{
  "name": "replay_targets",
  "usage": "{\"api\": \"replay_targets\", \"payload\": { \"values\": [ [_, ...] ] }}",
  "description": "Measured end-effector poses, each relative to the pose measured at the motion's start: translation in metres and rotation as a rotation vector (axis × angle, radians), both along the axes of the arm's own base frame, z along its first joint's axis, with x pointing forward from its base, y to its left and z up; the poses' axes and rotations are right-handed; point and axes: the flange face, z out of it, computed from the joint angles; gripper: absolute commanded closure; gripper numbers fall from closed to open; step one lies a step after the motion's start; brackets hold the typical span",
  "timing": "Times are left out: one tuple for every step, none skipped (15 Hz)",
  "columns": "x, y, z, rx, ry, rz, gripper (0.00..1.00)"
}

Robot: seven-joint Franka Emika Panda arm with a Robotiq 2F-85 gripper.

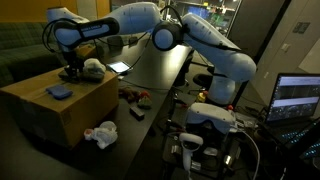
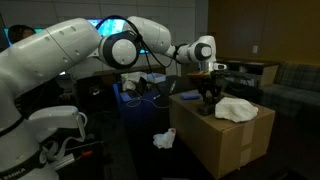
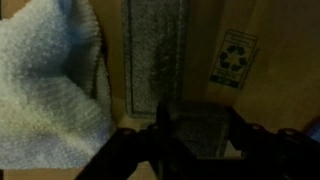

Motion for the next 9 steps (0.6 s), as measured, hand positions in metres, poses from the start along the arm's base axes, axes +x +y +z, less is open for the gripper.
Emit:
{"api": "replay_targets", "payload": {
  "values": [
    [0.0003, -0.0025, 0.0011, 0.0, 0.001, -0.003, 0.66],
    [0.0008, -0.0036, 0.002, 0.0, -0.001, -0.005, 0.66],
    [0.0009, -0.0035, 0.0024, 0.001, -0.002, -0.005, 0.66],
    [0.0015, -0.0028, 0.0031, 0.003, -0.008, -0.006, 0.66],
    [0.0023, -0.0015, 0.0037, 0.008, -0.017, -0.008, 0.66],
    [0.0037, 0.0004, 0.0039, 0.015, -0.032, -0.01, 0.66],
    [0.0052, 0.0022, 0.0039, 0.022, -0.048, -0.012, 0.66],
    [0.0069, 0.004, 0.0038, 0.031, -0.066, -0.013, 0.66],
    [0.0086, 0.006, 0.0036, 0.039, -0.084, -0.014, 0.66]
  ]
}}
